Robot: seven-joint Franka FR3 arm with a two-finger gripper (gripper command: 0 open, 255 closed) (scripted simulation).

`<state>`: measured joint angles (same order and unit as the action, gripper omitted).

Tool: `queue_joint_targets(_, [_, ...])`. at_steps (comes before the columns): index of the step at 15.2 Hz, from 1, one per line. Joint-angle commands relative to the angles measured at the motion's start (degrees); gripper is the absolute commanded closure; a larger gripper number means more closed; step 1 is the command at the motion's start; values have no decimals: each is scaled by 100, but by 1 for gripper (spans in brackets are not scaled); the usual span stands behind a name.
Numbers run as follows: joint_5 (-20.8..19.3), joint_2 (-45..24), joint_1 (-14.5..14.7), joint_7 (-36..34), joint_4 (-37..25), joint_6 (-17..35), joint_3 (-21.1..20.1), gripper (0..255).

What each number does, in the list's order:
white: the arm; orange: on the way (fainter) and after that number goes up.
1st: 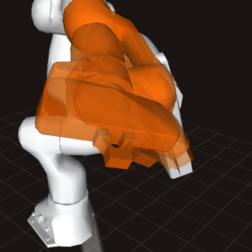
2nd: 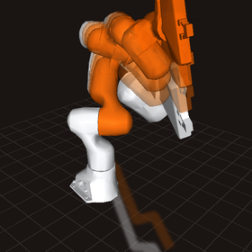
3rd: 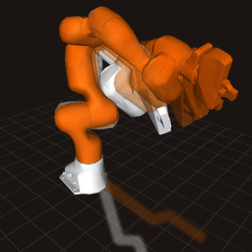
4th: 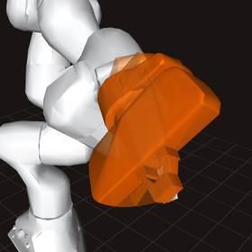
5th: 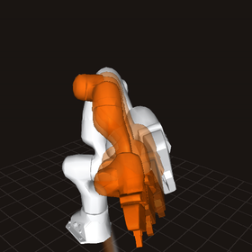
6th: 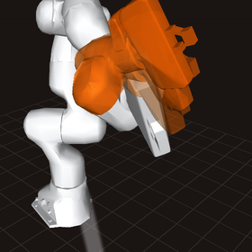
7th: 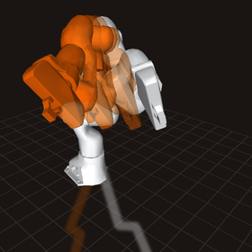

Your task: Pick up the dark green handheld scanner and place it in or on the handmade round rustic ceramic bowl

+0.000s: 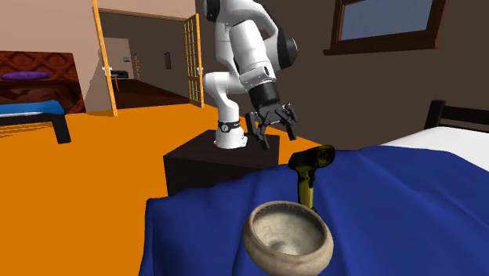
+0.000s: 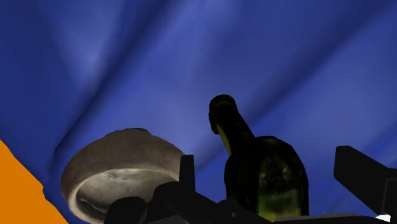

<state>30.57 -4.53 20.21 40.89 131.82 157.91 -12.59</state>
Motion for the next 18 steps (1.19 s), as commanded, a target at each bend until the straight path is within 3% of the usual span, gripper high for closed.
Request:
queue_joint_targets(1, [164, -366, 90, 293, -249, 281, -135, 0])
queue_joint_targets(9, [212, -1082, 177, 403, -588, 723, -228, 0])
queue_joint_targets(17, [211, -1081, 177, 403, -587, 723, -228, 0])
queue_joint_targets(18, [211, -1081, 177, 403, -587, 723, -228, 255])
